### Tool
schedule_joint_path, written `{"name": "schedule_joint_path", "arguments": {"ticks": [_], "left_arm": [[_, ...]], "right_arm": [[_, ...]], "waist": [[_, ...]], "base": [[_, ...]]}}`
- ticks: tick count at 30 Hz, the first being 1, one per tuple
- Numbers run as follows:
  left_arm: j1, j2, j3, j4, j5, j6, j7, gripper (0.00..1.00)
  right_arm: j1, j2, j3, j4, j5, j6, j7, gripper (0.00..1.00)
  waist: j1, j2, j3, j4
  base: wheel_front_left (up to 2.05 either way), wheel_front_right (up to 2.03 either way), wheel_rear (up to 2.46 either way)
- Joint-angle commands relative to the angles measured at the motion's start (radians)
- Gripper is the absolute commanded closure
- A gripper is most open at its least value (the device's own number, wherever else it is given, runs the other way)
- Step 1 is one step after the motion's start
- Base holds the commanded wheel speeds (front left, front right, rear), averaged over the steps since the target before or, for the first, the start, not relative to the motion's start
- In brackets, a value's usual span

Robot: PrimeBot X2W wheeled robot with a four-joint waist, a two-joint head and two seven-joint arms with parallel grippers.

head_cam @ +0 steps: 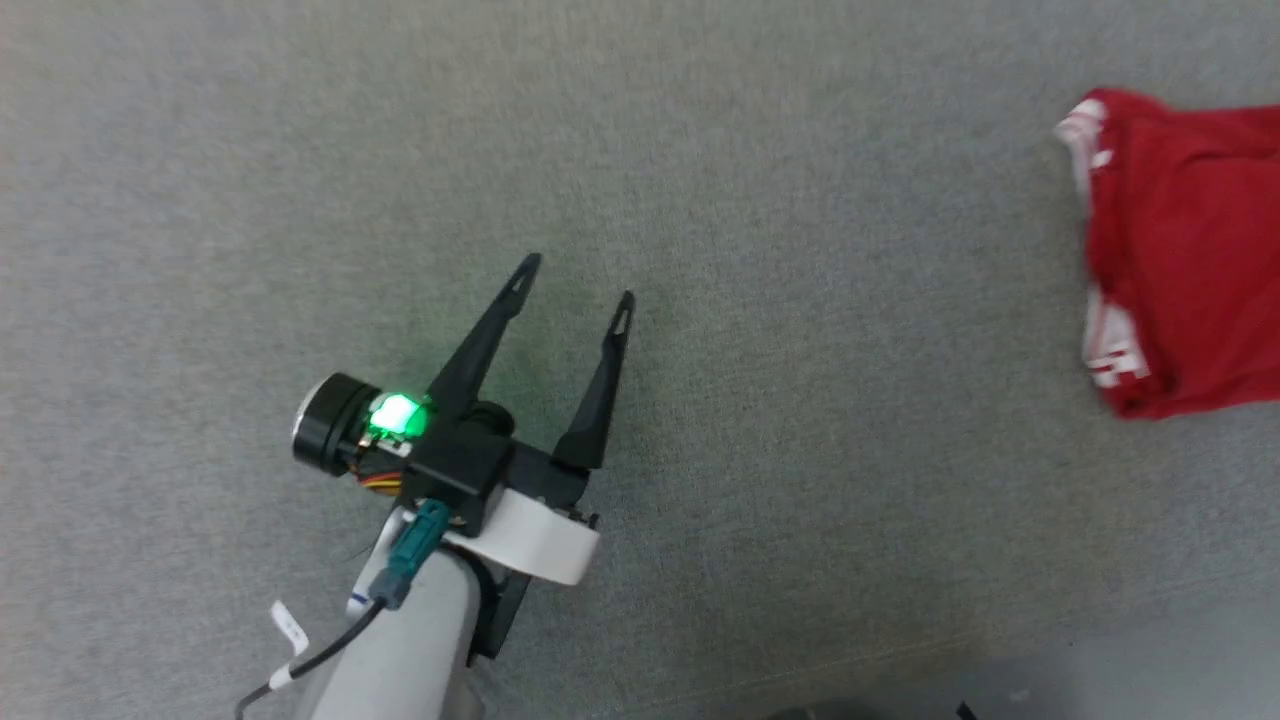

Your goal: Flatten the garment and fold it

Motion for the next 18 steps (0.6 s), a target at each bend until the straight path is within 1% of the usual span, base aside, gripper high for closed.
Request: {"name": "schedule_joint_path", "arguments": {"ticks": [1, 4, 10, 15, 16, 17, 18], "left_arm": [[-0.015, 0.008, -0.011, -0.006, 0.010, -0.009, -0.005, 0.00], [-0.026, 0.012, -0.027, -0.013, 0.011, -0.007, -0.005, 0.00], [-0.049, 0.014, -0.036, -0.043, -0.008, 0.004, -0.005, 0.00], [-0.053, 0.017, -0.034, -0.068, -0.027, 0.012, -0.005, 0.00], [-0.052, 0.017, -0.035, -0.068, -0.029, 0.014, -0.005, 0.00], [-0.051, 0.017, -0.035, -0.068, -0.032, 0.015, -0.005, 0.00], [-0.049, 0.016, -0.034, -0.067, -0.036, 0.018, -0.005, 0.00]], "right_arm": [[-0.023, -0.007, -0.015, 0.025, -0.017, -0.002, -0.025, 1.00], [-0.043, -0.026, -0.046, 0.092, -0.078, -0.002, -0.085, 1.00], [-0.056, -0.007, -0.145, 0.202, -0.145, -0.002, -0.147, 1.00], [-0.064, 0.017, -0.214, 0.270, -0.181, -0.002, -0.186, 1.00], [-0.064, 0.022, -0.228, 0.277, -0.192, -0.002, -0.195, 0.54], [-0.066, 0.027, -0.249, 0.287, -0.200, -0.002, -0.202, 0.00], [-0.069, 0.031, -0.268, 0.295, -0.210, -0.002, -0.209, 0.00]], "waist": [[-0.0002, 0.0000, 0.110, -0.016], [-0.0002, 0.0000, 0.142, 0.000], [-0.0002, 0.0000, 0.180, 0.043], [-0.0002, 0.0000, 0.184, 0.063], [-0.0002, 0.0000, 0.178, 0.066], [-0.0002, 0.0000, 0.171, 0.068], [-0.0002, 0.0000, 0.162, 0.069]], "base": [[0.00, 0.00, 0.00], [0.00, 0.00, 0.00], [0.00, 0.00, 0.00], [0.00, 0.00, 0.00], [0.00, 0.00, 0.00], [0.00, 0.00, 0.00], [0.00, 0.00, 0.00]]}}
